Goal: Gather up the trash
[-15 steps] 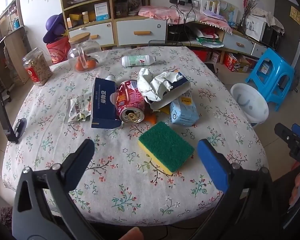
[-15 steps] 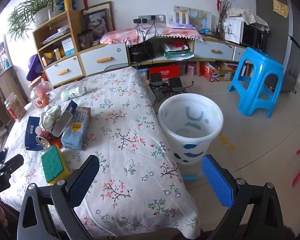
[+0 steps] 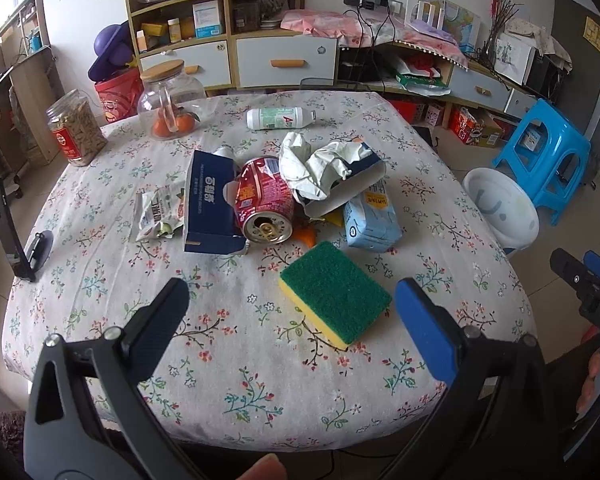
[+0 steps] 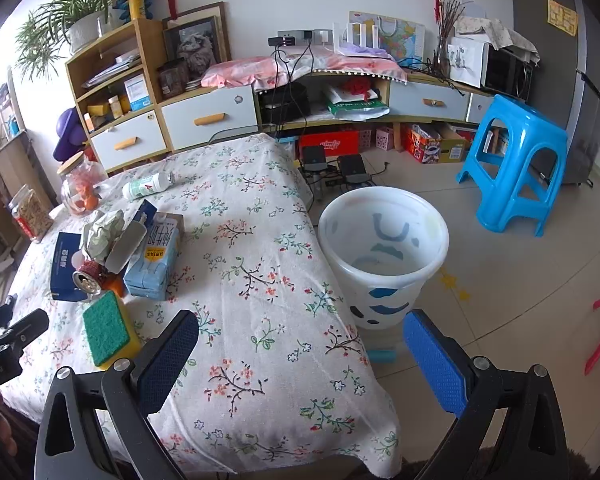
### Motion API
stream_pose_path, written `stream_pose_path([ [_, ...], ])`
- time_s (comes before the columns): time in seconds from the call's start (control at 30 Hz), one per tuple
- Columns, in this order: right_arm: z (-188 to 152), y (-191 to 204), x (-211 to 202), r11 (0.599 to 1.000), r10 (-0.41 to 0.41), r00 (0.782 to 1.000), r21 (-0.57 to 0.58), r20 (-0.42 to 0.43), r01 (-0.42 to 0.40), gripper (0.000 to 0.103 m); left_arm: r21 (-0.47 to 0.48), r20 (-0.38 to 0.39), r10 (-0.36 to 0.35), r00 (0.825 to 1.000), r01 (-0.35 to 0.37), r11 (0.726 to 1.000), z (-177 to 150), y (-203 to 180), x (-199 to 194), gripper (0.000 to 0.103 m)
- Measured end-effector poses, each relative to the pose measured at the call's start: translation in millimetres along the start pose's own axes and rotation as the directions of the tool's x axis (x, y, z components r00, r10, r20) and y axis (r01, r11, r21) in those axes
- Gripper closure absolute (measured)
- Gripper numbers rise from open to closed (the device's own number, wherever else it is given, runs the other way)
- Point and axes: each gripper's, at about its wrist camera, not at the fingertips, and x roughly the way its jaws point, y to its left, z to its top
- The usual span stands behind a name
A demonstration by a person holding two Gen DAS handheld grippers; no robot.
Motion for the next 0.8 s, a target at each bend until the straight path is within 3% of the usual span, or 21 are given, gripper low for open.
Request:
stream_pose_path([
  [0.8,0.0,-1.4,-0.4,1.0,0.002,1.0,0.011,0.006,-0.002,0.0,-0.016,-0.005,0.002,1.0,-0.002,1.0,1.8,4.7,3.0,0.001],
])
